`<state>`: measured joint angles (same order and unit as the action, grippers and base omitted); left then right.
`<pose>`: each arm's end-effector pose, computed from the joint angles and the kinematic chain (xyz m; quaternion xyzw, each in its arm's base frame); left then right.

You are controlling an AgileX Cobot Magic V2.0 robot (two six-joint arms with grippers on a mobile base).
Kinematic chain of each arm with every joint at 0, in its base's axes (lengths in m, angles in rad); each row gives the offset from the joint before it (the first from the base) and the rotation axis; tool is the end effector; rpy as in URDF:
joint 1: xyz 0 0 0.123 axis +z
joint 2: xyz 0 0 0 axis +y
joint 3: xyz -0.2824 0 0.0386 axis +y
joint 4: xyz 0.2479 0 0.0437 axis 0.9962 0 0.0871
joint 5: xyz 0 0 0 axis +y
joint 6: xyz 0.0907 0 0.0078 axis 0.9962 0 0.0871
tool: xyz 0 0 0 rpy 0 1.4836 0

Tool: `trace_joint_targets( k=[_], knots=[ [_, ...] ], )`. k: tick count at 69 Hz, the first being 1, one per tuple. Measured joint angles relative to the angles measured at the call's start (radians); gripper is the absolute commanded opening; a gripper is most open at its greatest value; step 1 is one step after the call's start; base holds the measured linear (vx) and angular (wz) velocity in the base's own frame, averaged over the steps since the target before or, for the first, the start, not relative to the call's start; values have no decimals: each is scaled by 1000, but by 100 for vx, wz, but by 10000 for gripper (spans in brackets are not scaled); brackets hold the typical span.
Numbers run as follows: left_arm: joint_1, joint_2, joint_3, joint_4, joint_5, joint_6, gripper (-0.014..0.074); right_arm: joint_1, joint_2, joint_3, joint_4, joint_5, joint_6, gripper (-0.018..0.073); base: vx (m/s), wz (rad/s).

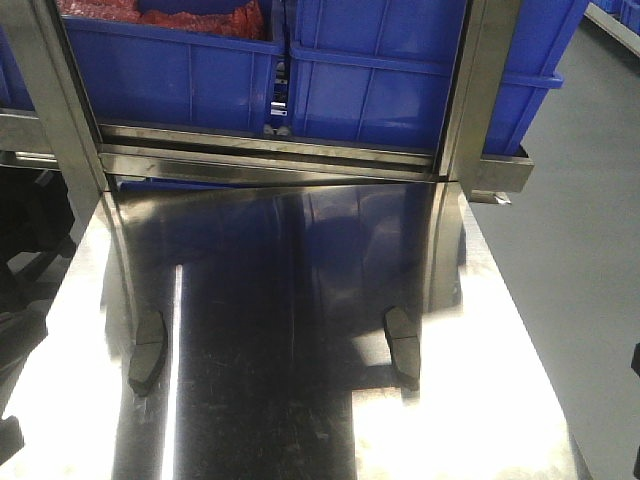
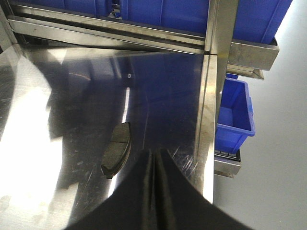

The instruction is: Move and align brake pads A on conveyor

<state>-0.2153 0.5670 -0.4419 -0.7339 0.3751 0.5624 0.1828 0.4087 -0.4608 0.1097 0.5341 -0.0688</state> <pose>0.1101 -0.0470 0.2916 0.1042 0.8017 -0.2001 0.5535 0.0831 0.0205 0.2923 -0.0806 0.8272 0.0809 0.5501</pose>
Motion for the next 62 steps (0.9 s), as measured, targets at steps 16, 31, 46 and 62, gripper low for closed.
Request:
trace_joint_targets(
  k=[16, 31, 46, 62],
  knots=[
    [0, 0, 0, 0, 0, 0, -6, 0, 0, 0, 0, 0, 0, -6, 0, 1],
    [0, 0, 0, 0, 0, 0, -6, 0, 0, 0, 0, 0, 0, -6, 0, 0],
    [0, 0, 0, 0, 0, 0, -6, 0, 0, 0, 0, 0, 0, -6, 0, 0],
    [0, 0, 0, 0, 0, 0, -6, 0, 0, 0, 0, 0, 0, -6, 0, 0]
  ],
)
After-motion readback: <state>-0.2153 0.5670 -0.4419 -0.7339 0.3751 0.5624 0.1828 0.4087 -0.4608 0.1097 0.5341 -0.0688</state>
